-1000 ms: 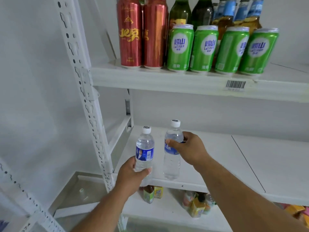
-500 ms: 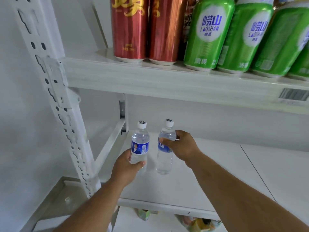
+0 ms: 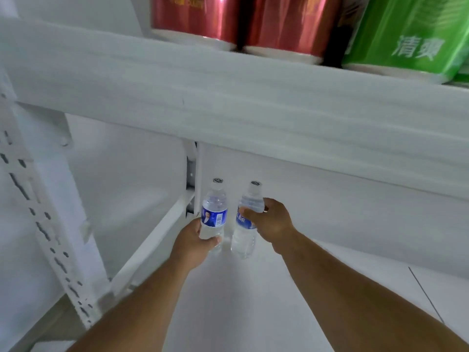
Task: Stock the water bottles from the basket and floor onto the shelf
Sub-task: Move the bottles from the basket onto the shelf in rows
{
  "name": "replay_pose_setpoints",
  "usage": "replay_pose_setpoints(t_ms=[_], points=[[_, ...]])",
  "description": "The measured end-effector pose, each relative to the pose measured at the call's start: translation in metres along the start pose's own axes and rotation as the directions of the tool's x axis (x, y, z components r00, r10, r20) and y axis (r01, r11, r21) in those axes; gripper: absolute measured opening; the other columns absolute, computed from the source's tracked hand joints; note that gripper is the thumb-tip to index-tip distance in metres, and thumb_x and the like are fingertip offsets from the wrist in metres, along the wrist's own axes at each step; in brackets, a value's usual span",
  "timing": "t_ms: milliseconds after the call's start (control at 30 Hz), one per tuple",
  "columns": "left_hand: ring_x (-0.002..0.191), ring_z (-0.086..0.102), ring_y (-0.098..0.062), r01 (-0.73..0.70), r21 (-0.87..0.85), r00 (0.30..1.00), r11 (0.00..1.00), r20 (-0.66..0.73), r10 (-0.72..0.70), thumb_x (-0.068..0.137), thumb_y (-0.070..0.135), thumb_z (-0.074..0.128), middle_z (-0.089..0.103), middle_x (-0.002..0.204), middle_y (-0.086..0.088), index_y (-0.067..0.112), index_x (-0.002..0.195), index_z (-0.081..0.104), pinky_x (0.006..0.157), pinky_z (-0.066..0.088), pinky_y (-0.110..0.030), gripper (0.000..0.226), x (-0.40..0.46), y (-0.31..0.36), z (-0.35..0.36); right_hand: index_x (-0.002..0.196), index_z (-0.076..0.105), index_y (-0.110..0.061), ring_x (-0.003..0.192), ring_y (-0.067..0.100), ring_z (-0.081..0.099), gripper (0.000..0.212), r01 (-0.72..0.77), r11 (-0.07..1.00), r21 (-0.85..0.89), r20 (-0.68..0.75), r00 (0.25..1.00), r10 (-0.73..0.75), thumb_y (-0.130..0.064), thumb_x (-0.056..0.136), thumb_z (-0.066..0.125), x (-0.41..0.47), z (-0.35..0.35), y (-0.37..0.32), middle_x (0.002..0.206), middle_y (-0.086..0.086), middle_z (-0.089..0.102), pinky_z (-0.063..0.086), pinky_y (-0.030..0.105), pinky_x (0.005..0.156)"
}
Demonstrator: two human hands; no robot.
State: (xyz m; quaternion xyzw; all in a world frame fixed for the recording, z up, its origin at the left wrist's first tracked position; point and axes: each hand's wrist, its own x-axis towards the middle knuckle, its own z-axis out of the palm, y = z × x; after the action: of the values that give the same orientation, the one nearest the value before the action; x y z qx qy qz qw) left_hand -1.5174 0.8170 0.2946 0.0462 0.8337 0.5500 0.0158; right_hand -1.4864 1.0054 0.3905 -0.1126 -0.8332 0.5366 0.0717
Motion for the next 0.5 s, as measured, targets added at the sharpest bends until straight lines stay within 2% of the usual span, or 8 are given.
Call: replay_pose_setpoints(t_ms=[100,233,367,433,500], points=[[0.097,0.065,-0.008,0.009,0.04,1.0,0.999,-0.024,-0.008,0.073,0.029,0.08,0.069,0.105,0.014,0.036,0.107,0.059,0.084,0.049,-0.028,0.041,0.025,-0.009,0.006,0.085,0.071,-0.028,0.091,0.021,0.071,0.01,0.028,0.999,-0.027,-0.018,0.999,-0.029,-0.03,0.079,0.079,0.019,0.004,0.004,0.093,0.0,0.075,0.057,0.041,0.088],[0.097,0.066,-0.009,-0.004,0.043,0.999,0.999,-0.043,0.005,0.067,0.038,0.079,0.07,0.105,0.013,0.03,0.111,0.062,0.09,0.054,-0.037,0.049,0.054,-0.018,0.013,0.081,0.07,-0.031,0.09,0.02,0.071,0.011,0.037,0.997,-0.064,-0.036,0.999,-0.039,-0.031,0.078,0.08,0.04,0.006,0.01,0.092,-0.001,0.075,0.058,0.042,0.088],[0.095,0.066,-0.011,-0.018,0.05,0.998,0.999,-0.061,0.021,0.07,0.032,0.08,0.071,0.102,0.01,0.03,0.108,0.061,0.087,0.052,-0.034,0.042,0.073,-0.019,0.021,0.094,0.074,-0.022,0.093,0.021,0.071,0.023,-0.024,0.999,-0.029,-0.056,0.998,0.022,-0.035,0.077,0.081,0.057,0.005,0.017,0.095,0.001,0.075,0.057,0.038,0.084],[0.094,0.065,-0.009,-0.031,0.05,0.997,0.998,-0.065,0.034,0.072,0.031,0.08,0.07,0.098,0.012,0.032,0.107,0.059,0.081,0.049,-0.028,0.041,0.078,-0.015,0.024,0.101,0.075,-0.018,0.097,0.021,0.071,0.033,-0.089,0.996,0.0,-0.047,0.995,0.089,-0.038,0.076,0.081,0.064,0.007,0.018,0.104,0.005,0.075,0.056,0.038,0.087],[0.093,0.061,-0.004,-0.032,0.051,0.997,0.998,-0.065,0.035,0.074,0.029,0.079,0.066,0.093,0.016,0.031,0.107,0.06,0.078,0.044,-0.025,0.038,0.082,-0.011,0.026,0.114,0.072,-0.012,0.098,0.019,0.067,0.041,-0.093,0.996,0.013,-0.013,0.996,0.093,-0.035,0.081,0.079,0.068,0.007,0.017,0.116,0.009,0.072,0.053,0.035,0.091]])
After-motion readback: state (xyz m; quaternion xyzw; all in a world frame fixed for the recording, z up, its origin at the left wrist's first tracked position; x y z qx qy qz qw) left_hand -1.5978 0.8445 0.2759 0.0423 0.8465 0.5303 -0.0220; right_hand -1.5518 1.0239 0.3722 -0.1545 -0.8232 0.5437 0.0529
